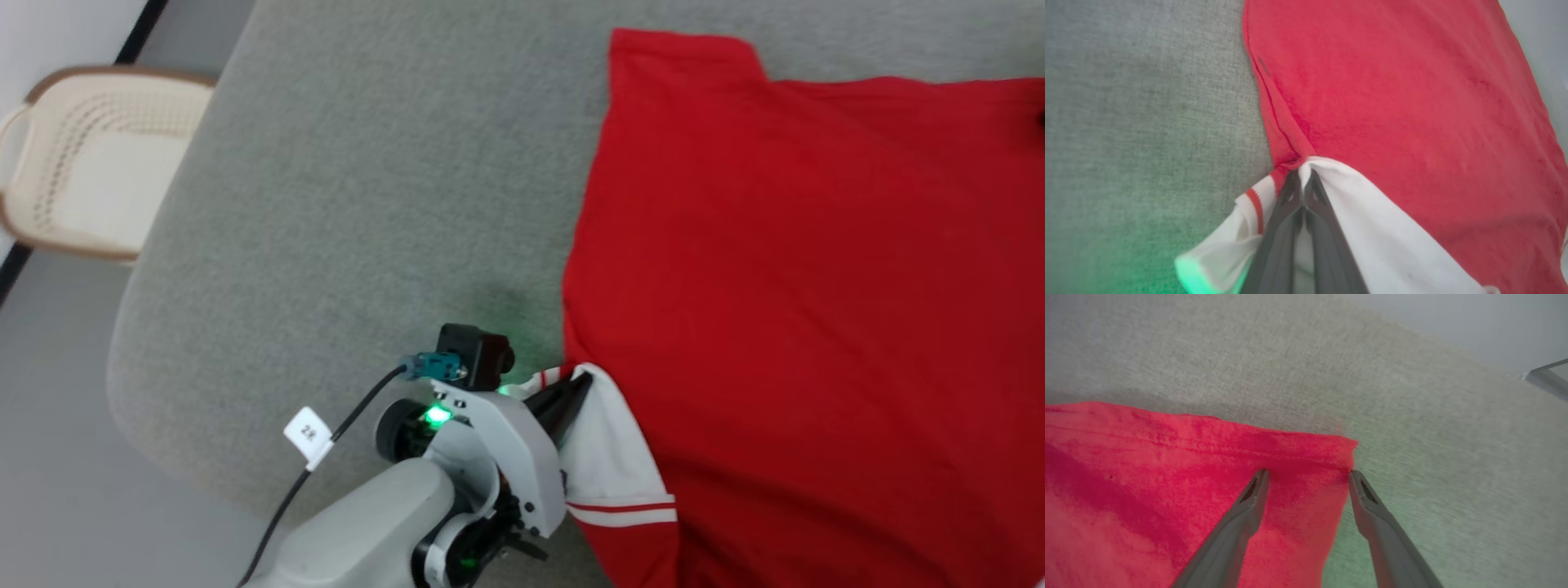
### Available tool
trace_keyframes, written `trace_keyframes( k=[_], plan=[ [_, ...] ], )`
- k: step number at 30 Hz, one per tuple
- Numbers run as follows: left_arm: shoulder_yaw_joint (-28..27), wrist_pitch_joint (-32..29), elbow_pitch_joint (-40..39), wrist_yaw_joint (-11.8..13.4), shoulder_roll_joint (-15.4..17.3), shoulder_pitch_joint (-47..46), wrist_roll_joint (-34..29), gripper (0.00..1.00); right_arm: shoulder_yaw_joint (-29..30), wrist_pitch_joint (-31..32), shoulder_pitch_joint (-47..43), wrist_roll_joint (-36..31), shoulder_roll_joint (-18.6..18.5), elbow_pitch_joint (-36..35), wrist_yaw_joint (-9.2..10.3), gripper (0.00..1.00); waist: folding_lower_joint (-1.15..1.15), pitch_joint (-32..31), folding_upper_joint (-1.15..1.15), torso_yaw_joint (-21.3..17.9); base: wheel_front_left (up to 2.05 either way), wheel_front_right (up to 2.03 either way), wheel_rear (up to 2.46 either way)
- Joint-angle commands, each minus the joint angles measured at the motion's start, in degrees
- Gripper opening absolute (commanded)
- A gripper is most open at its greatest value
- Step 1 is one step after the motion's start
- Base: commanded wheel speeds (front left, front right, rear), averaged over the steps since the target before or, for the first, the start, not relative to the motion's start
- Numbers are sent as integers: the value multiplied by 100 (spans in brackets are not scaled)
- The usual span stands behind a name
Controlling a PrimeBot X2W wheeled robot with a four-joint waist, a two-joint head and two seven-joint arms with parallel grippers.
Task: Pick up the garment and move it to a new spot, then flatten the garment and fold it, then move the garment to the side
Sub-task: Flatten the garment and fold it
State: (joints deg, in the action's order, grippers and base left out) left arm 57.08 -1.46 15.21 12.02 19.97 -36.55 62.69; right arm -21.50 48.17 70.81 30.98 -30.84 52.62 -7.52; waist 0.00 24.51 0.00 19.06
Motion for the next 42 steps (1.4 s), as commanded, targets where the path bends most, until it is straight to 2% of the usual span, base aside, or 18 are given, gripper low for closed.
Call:
trace_keyframes(
  k=[1, 6, 14, 15, 16, 22, 32, 38, 42],
  plan=[
    [51, -68, 388, 46, 36, 43, 16, 0, 60, 145, 163, -95, 38, 255, 7, 100, 0, 397, 0, 413, 0, 0, 0],
    [71, -38, 674, -25, 27, 45, 12, 0, 158, 475, 230, -310, 172, 896, 7, 100, 0, 356, 0, 460, 0, 0, 0],
    [33, -18, 844, -72, 73, 35, 42, 0, 505, 730, 462, -822, 169, 1900, 8, 100, 0, 255, 0, 475, 0, 0, 0],
    [39, -18, 850, -76, 80, 53, 47, 0, 536, 748, 486, -922, 180, 1987, 9, 42, 0, 230, 0, 469, 0, 0, 0],
    [48, -24, 852, -85, 84, 76, 59, 0, 578, 723, 514, -993, 182, 2040, 9, 0, 0, 202, 0, 464, 0, 0, 0],
    [97, -89, 865, -36, 179, 176, 45, 0, 943, 485, 539, -1309, 297, 2143, 8, 0, 0, -29, 0, 391, 0, 0, 0],
    [193, -351, 430, -1, 397, 267, 102, 0, 1379, -405, 431, -1588, 434, 2113, 8, 0, 0, -415, 0, 239, 0, 0, 0],
    [200, -454, 62, 64, 587, 339, 129, 0, 1391, -830, 319, -1533, 555, 2043, 8, 0, 0, -632, 0, 134, 0, 0, 0],
    [148, -441, -50, 135, 694, 437, 181, 0, 1299, -849, 238, -1477, 669, 1992, 8, 0, 0, -769, 0, 5, 0, 0, 0]
  ],
)
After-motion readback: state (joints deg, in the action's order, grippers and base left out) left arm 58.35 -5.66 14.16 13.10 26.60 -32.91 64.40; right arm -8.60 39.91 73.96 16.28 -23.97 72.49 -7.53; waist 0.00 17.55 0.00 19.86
